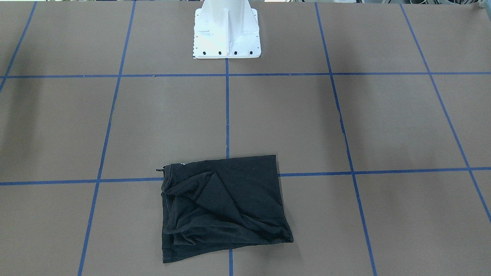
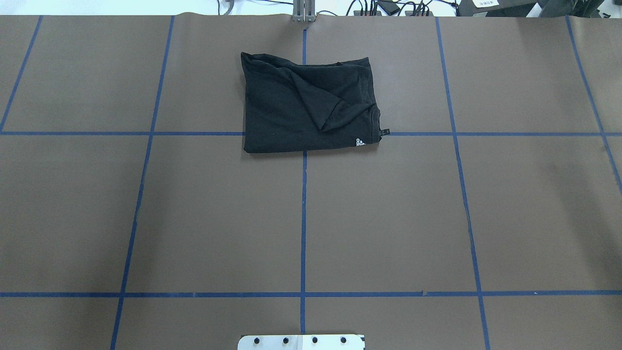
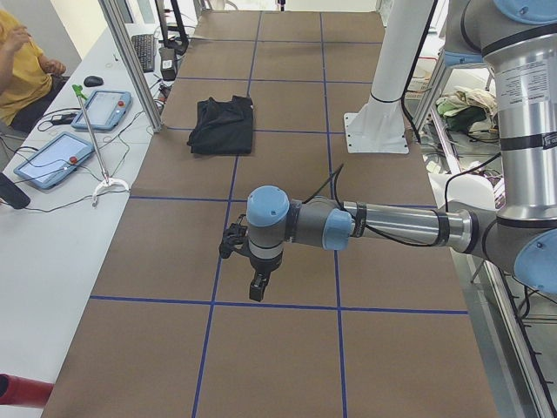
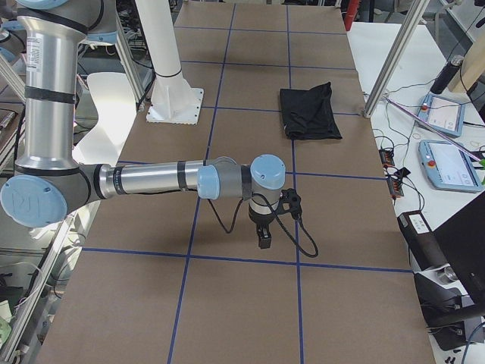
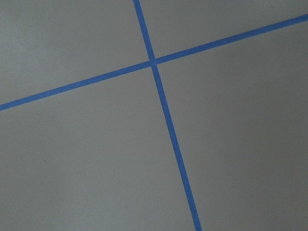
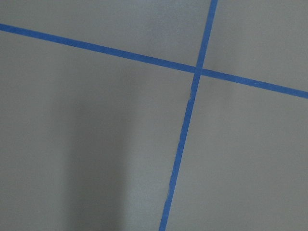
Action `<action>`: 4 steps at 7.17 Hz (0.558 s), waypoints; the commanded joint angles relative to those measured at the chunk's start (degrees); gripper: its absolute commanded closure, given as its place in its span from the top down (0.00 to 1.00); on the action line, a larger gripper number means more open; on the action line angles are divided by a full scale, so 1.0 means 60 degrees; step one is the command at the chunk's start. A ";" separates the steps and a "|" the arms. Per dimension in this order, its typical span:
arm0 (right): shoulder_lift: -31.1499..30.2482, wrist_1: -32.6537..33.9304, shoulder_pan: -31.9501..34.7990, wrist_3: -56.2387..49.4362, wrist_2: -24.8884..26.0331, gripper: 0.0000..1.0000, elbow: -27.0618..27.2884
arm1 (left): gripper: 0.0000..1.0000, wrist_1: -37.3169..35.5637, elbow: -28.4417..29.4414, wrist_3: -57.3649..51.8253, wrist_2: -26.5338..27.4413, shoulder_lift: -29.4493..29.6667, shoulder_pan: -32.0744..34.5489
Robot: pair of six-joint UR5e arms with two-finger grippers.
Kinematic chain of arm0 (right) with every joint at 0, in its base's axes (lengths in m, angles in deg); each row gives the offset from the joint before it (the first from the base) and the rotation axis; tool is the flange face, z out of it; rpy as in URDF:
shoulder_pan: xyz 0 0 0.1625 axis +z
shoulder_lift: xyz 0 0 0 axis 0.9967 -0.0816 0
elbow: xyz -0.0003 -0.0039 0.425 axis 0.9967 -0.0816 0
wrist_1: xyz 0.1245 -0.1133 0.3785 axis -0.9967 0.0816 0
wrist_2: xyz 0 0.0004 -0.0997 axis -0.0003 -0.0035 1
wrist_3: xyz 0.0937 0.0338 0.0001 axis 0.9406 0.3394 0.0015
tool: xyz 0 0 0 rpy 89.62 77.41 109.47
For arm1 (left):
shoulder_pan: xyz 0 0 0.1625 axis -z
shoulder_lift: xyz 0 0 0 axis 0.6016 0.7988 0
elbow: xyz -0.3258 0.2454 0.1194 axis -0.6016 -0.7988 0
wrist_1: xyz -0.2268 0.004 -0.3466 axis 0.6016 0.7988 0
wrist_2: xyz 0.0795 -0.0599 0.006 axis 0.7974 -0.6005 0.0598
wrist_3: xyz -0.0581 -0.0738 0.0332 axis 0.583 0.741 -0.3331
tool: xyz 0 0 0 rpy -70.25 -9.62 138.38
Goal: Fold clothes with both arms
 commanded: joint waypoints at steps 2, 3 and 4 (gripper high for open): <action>0.0002 -0.0014 0.0000 -0.0006 -0.0035 1.00 0.0024 | 1.00 0.0000 0.0027 0.0005 -0.0002 0.0000 -0.0015; 0.0002 -0.0015 0.0000 -0.0006 -0.0050 1.00 0.0039 | 1.00 0.0015 0.0085 0.0005 -0.0002 0.0000 -0.0015; 0.0002 -0.0015 0.0000 -0.0006 -0.0050 1.00 0.0039 | 1.00 0.0015 0.0144 0.0005 -0.0002 0.0000 -0.0015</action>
